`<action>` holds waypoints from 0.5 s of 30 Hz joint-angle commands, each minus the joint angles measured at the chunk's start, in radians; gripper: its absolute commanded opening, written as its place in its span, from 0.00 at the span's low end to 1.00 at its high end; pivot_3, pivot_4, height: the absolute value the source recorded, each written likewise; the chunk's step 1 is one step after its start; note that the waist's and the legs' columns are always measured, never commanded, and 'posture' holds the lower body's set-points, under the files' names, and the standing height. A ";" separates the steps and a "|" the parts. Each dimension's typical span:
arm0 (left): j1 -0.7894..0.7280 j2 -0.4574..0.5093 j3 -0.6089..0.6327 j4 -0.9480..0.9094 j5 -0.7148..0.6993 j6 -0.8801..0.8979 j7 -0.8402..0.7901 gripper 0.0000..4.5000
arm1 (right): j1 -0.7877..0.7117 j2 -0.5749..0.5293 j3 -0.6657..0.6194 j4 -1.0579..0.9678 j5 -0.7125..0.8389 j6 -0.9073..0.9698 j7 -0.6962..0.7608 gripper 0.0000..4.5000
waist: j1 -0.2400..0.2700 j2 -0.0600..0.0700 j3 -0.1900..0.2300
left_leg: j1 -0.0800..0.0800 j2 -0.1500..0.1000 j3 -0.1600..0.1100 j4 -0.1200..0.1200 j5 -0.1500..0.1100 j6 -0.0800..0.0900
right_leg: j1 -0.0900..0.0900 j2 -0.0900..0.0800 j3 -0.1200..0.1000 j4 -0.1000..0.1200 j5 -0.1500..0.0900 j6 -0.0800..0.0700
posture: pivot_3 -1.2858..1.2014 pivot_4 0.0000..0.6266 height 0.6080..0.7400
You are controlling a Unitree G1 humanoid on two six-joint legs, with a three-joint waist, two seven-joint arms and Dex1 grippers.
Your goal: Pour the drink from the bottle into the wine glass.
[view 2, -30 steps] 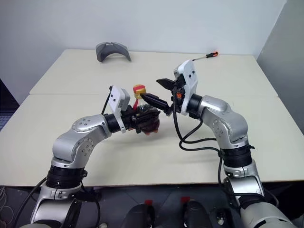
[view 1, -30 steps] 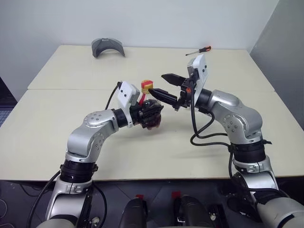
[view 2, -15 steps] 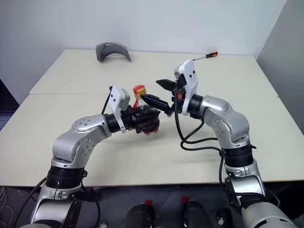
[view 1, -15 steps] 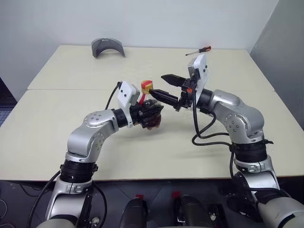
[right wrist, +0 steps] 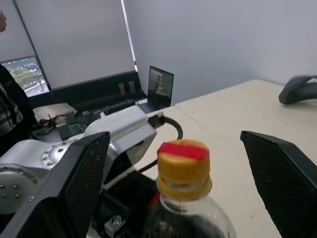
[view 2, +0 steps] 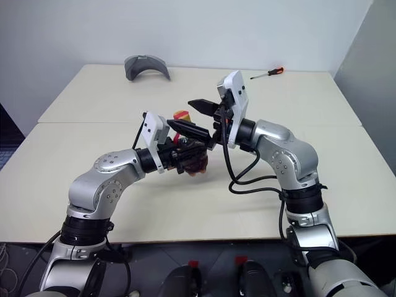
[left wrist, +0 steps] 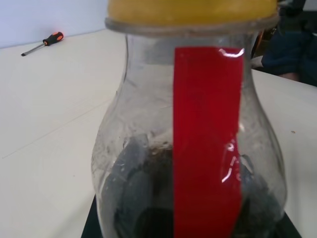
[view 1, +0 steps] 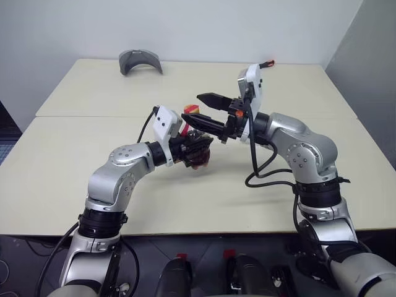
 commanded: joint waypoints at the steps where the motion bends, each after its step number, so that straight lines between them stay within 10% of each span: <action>1: -0.006 0.002 0.010 -0.069 -0.017 -0.011 -0.006 0.30 | -0.027 0.007 -0.002 0.009 -0.018 -0.037 -0.002 1.00 | 0.000 0.000 0.000 | 0.000 0.000 0.000 0.000 0.000 0.000 | 0.000 0.000 0.000 0.000 0.000 0.000 | 0.52 0.24 1.00; 10: -0.007 0.002 0.010 -0.070 -0.017 -0.008 -0.006 0.30 | -0.020 0.007 0.015 0.016 -0.036 -0.046 0.018 1.00 | 0.000 0.000 0.000 | 0.000 0.000 0.000 0.000 0.000 0.000 | 0.000 0.000 0.000 0.000 0.001 -0.001 | 0.52 0.24 1.00; 15: -0.006 0.002 0.010 -0.071 -0.018 -0.007 -0.007 0.30 | -0.025 0.012 0.002 0.016 -0.023 -0.036 0.014 0.72 | 0.000 0.000 0.000 | 0.000 0.000 0.000 0.000 0.000 0.000 | 0.000 0.000 0.000 0.000 0.001 -0.001 | 0.52 0.24 1.00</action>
